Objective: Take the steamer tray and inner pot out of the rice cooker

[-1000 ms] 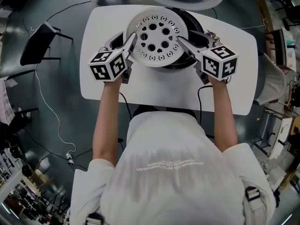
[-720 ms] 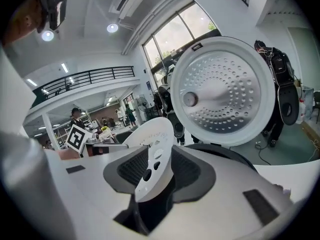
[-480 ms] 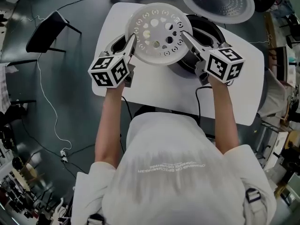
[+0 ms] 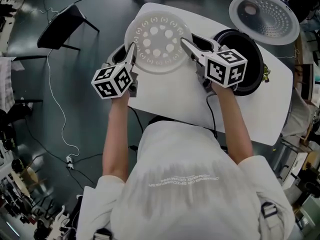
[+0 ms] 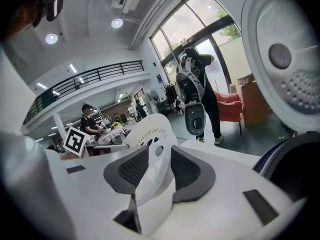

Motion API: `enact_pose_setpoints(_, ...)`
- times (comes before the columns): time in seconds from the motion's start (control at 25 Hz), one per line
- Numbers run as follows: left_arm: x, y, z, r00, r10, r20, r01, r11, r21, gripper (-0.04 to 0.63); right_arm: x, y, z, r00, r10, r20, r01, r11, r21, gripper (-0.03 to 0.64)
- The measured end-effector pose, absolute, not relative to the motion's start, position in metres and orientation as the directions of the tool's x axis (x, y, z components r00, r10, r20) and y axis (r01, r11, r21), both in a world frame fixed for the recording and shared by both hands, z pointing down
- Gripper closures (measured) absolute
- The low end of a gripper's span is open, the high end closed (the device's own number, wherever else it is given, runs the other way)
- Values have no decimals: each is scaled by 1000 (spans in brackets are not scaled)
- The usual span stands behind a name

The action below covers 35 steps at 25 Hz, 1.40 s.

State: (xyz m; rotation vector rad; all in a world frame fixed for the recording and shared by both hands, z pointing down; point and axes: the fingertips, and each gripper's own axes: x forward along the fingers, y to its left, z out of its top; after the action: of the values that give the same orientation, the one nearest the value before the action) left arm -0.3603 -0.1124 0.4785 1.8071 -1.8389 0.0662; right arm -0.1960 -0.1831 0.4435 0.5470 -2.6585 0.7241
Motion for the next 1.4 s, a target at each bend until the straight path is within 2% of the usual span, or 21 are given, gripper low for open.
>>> enact_pose_setpoints(0.36, -405, -107, 545, 46, -833, 551, -943, 146, 298, 509, -236, -170, 536, -833, -171, 527, -471, 719, -511, 448)
enact_pose_setpoints(0.64, -413, -116, 602, 90, -769, 633, -943, 139, 303, 509, -248, -183, 594, -769, -151, 621, -532, 690, -491, 443)
enact_pose_setpoints(0.88, -415, -122, 634, 95, -737, 669, -935, 165, 315, 509, -249, -180, 634, -728, -91, 680, -550, 669, -500, 417)
enact_pose_setpoints(1.16, -416, -124, 652, 93, -721, 687, -928, 188, 322, 506, -247, -174, 665, -694, -60, 717, -574, 647, -502, 416)
enact_pose_setpoints(1.4, -412, -121, 665, 102, -705, 701, -933, 176, 313, 468, -247, -175, 673, -694, -75, 717, -586, 637, -501, 419)
